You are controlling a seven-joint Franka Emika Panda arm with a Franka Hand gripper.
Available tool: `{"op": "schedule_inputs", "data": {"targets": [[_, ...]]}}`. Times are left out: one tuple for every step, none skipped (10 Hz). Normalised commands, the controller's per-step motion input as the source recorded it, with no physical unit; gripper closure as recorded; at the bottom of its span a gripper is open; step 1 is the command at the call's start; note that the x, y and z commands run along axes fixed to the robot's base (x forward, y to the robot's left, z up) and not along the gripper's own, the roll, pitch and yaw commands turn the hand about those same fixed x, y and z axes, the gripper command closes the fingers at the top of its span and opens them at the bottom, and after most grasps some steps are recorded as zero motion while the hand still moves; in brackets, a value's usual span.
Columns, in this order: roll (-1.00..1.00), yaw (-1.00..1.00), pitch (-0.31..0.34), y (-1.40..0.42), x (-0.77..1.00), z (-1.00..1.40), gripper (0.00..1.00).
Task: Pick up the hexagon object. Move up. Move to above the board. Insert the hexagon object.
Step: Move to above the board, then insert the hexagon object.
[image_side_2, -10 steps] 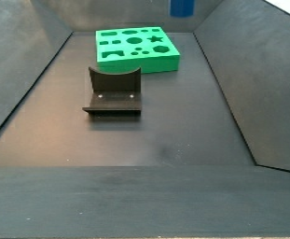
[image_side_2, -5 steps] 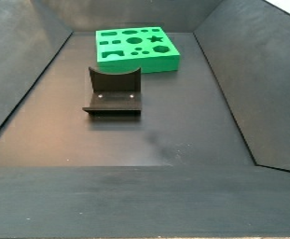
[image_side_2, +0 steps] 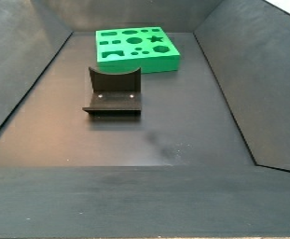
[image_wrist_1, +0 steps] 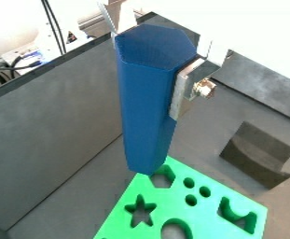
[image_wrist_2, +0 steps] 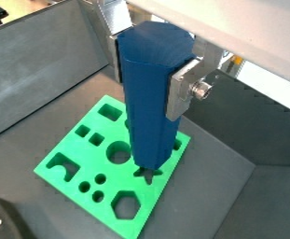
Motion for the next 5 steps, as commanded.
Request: {"op": "schedule_inputs", "data": {"targets": [[0.05,0.01,0.118,-0.22,0.1,0.04,1.0],[0.0,0.0,0.0,0.0,-0.03,0.0,1.0],[-0.04,0.0,0.0,0.18,-0.25,-0.08,1.0],[-0.05,0.0,0.0,0.28,-0.31,-0.12,1.0],[-0.07,0.03,0.0,0.34,-0.28,-0.12,1.0]]}}
